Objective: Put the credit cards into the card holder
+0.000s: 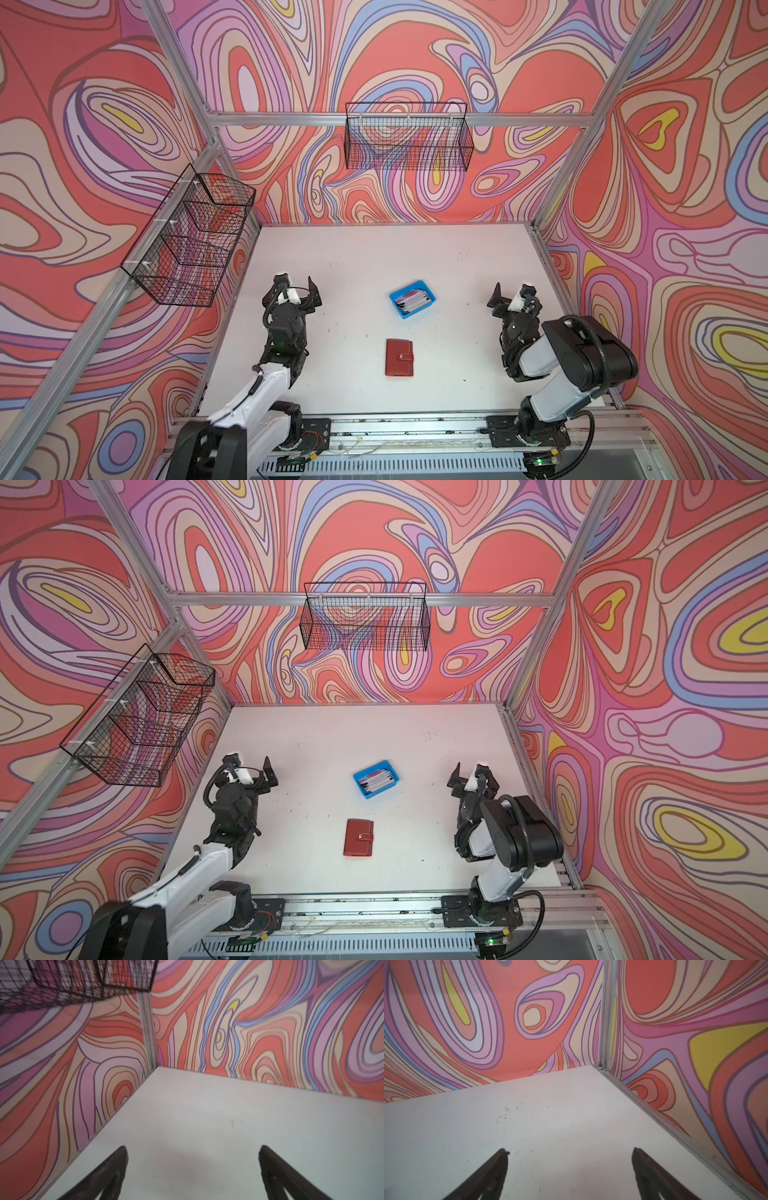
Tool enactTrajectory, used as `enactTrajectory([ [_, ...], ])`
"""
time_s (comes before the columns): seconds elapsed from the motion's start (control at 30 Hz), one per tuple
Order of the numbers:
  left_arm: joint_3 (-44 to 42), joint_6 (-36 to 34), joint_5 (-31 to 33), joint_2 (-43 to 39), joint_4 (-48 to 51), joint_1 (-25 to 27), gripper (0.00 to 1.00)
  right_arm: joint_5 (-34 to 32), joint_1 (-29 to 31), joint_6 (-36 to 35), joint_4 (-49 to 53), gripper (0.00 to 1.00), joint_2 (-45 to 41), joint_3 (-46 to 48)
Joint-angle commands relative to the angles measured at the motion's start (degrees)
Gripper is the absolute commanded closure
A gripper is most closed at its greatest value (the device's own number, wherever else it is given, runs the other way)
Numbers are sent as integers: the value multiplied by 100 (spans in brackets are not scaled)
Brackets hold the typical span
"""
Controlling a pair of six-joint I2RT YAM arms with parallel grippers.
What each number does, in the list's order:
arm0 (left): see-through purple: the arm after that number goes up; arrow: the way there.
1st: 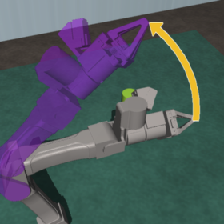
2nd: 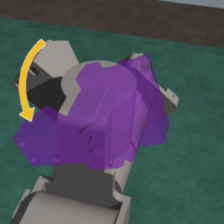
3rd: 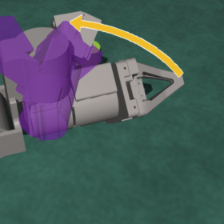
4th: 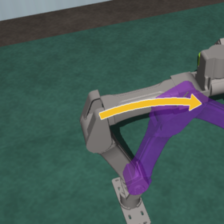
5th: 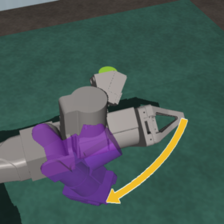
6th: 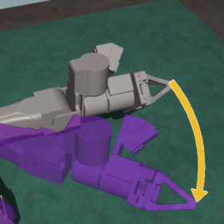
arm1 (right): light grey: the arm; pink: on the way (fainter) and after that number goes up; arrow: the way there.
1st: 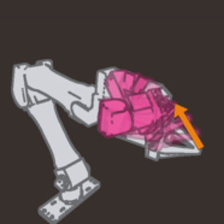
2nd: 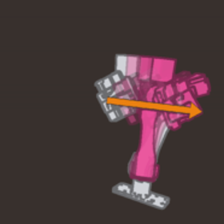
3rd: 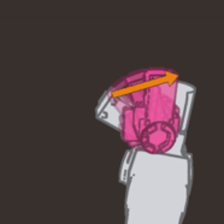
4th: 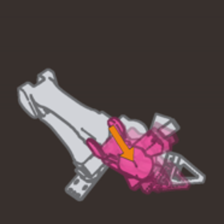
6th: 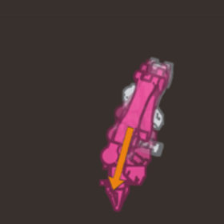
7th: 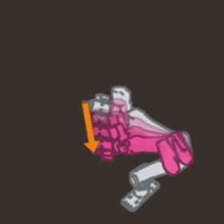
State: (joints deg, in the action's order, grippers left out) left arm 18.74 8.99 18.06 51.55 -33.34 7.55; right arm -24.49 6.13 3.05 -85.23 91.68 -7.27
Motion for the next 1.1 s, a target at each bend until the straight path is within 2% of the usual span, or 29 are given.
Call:
enactTrajectory([
  [0.0,791,1163,-605,-889,3012,18,0,-605,13,154,-206,2,-535,205],
  [0.07,1439,1535,-993,-1288,4338,18,0,-707,26,290,100,2,-943,263],
  [0.13,1721,1700,-1273,-1602,5219,18,0,-773,26,920,1082,2,-1722,261],
  [0.2,1788,1904,-1557,-1809,5602,18,0,-702,22,1889,3009,2,-2833,13],
  [0.23,1779,2055,-1673,-1917,5726,10,0,-698,21,2446,4577,2,-3380,-335],
  [0.3,1741,2514,-1496,-2069,6096,10,0,-511,11,3225,6830,2,-4059,-1057],
  [0.37,1797,3168,-1256,-2122,6593,9,0,189,14,3066,7964,2,-4381,-1526],
  [0.4,1818,3057,-1523,-2131,6562,9,0,436,12,2866,8404,2,-4506,-1699],
  [0.5,1756,3013,-2274,-2146,6411,9,0,573,11,3442,9540,2,-5004,-1784],
  [0.53,1735,3069,-2402,-2158,6421,9,0,816,11,3402,9748,2,-5161,-1811],
  [0.6,1642,2959,-2998,-2145,6217,9,2,1722,16,3036,9823,2,-5455,-1801],
  [0.67,1565,2871,-3452,-2039,6085,9,6,2151,12,3126,10100,2,-5564,-1807],
  [0.77,1590,2767,-4047,-1658,6010,78,16,3368,27,3094,9916,2,-5348,-1725],
  [0.83,1549,2806,-4151,-1385,5848,344,22,3696,104,3305,9716,6,-5068,-1630],
  [0.9,1562,2780,-3758,-1141,5762,976,25,3594,486,3480,9571,16,-4782,-1596],
  [0.93,1597,2738,-3416,-1024,5758,1381,27,3345,865,3584,9506,19,-4675,-1605],
  [1.0,1627,2687,-2841,-770,5690,2136,30,2594,1902,3850,9393,22,-4496,-1666],
  [1.07,1542,2667,-2676,-539,5420,2612,35,1927,2884,4160,9291,29,-4320,-1716],
])
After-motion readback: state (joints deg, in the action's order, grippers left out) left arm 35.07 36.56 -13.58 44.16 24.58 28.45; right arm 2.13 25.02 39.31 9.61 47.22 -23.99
